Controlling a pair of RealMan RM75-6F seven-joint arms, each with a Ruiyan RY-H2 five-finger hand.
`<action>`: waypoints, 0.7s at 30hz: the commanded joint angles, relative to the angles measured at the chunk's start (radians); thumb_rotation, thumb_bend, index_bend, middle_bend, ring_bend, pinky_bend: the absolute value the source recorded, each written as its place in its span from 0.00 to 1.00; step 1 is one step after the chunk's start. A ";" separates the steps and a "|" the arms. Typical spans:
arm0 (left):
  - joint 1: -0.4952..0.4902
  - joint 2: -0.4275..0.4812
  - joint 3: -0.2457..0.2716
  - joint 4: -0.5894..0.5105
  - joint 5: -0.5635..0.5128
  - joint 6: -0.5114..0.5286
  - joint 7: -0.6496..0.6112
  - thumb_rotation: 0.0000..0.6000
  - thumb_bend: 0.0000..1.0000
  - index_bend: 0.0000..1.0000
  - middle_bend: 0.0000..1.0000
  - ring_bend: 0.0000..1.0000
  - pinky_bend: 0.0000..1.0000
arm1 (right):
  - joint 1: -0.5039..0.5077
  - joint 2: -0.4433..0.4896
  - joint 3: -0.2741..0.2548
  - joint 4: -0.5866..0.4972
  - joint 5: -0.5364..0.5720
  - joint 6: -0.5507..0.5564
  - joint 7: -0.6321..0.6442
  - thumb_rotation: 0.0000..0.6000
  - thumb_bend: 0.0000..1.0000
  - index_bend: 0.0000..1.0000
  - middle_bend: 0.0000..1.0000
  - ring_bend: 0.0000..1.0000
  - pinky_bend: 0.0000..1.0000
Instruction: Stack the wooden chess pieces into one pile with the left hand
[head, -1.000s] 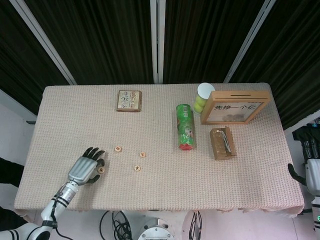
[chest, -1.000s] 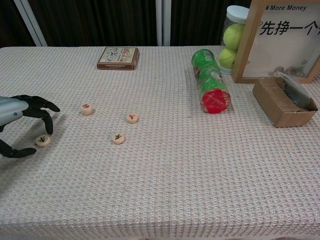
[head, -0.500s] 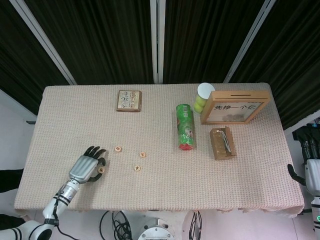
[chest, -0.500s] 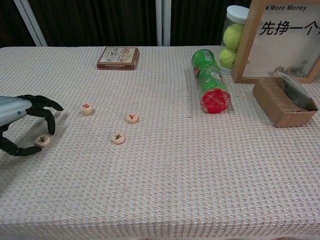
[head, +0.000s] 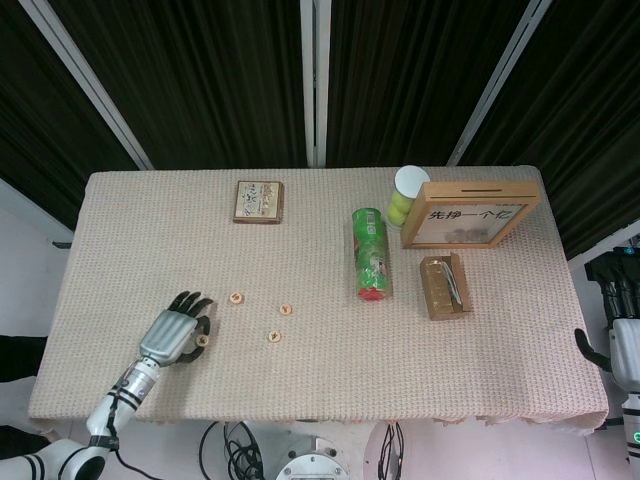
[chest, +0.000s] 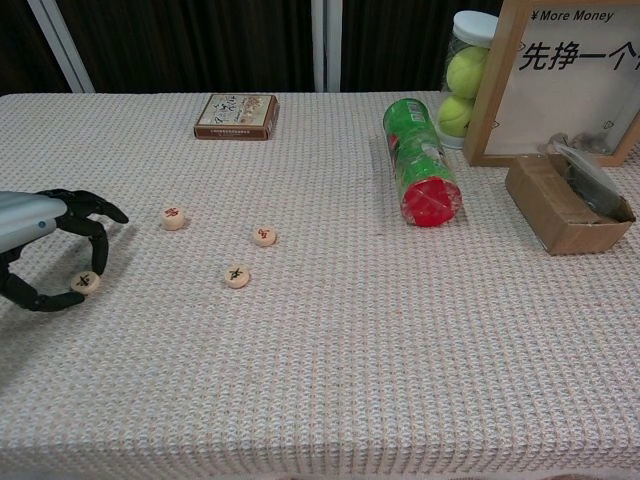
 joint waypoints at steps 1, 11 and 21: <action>0.001 0.003 -0.002 -0.003 0.002 0.005 -0.002 1.00 0.31 0.51 0.11 0.00 0.03 | 0.000 0.001 -0.001 -0.002 -0.003 0.001 0.001 1.00 0.27 0.00 0.00 0.00 0.00; -0.005 0.066 -0.049 -0.075 -0.012 0.032 -0.001 1.00 0.31 0.51 0.12 0.00 0.04 | 0.007 0.001 -0.011 -0.014 -0.032 0.001 -0.017 1.00 0.27 0.00 0.00 0.00 0.00; -0.115 0.094 -0.146 -0.108 -0.104 -0.109 -0.031 1.00 0.31 0.50 0.13 0.00 0.05 | 0.013 -0.005 -0.015 -0.018 -0.038 -0.003 -0.044 1.00 0.27 0.00 0.00 0.00 0.00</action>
